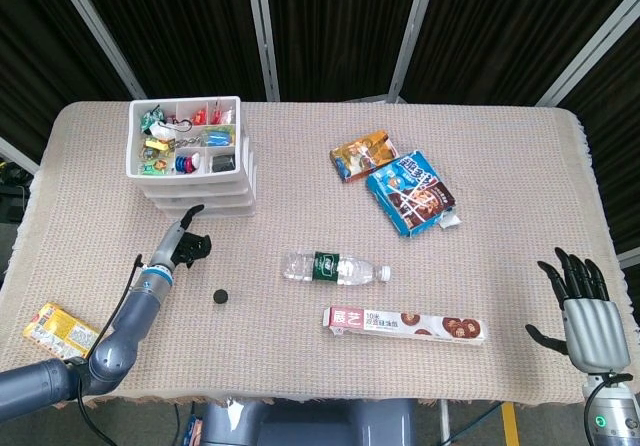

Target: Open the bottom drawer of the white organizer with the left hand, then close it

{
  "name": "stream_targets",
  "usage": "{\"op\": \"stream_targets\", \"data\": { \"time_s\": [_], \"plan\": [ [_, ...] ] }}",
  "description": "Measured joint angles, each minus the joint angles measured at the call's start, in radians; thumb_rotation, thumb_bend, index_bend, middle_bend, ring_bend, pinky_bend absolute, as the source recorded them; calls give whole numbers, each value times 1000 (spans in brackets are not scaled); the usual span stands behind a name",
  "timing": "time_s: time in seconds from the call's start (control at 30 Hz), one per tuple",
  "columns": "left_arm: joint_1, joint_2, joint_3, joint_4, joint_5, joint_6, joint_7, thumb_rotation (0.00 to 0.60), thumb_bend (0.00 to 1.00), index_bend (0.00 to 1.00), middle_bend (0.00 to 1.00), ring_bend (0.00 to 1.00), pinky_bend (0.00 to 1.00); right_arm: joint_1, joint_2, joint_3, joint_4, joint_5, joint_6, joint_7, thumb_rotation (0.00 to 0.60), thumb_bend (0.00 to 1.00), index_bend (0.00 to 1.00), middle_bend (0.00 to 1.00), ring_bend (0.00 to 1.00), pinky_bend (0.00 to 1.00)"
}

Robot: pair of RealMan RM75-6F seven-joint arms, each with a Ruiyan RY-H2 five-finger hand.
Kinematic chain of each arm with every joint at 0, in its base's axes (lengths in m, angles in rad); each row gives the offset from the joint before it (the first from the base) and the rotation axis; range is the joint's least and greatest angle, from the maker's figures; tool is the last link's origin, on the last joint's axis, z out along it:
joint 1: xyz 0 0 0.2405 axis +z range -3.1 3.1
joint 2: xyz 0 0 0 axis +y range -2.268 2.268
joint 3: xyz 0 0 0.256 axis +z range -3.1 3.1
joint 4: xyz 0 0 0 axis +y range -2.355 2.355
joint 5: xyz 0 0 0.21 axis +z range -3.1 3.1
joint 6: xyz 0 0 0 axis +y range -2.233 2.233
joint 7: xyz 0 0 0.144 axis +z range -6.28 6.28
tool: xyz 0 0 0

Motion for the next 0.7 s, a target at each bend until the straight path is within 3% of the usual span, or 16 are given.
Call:
{"op": "stream_targets", "data": {
  "time_s": [0.33,0.7],
  "plan": [
    [5,6,-54,13,-21,-133,-133,600,648,4,862,885,806,0,1,-1,0,0,-1,1,600,9,155,0,0,0],
    [18,9,-46,12,34,-125,-171,600,647,5,861,885,806,-1,1,-1,-1,0,0,0,600,7,155,0,0,0]
  ]
}}
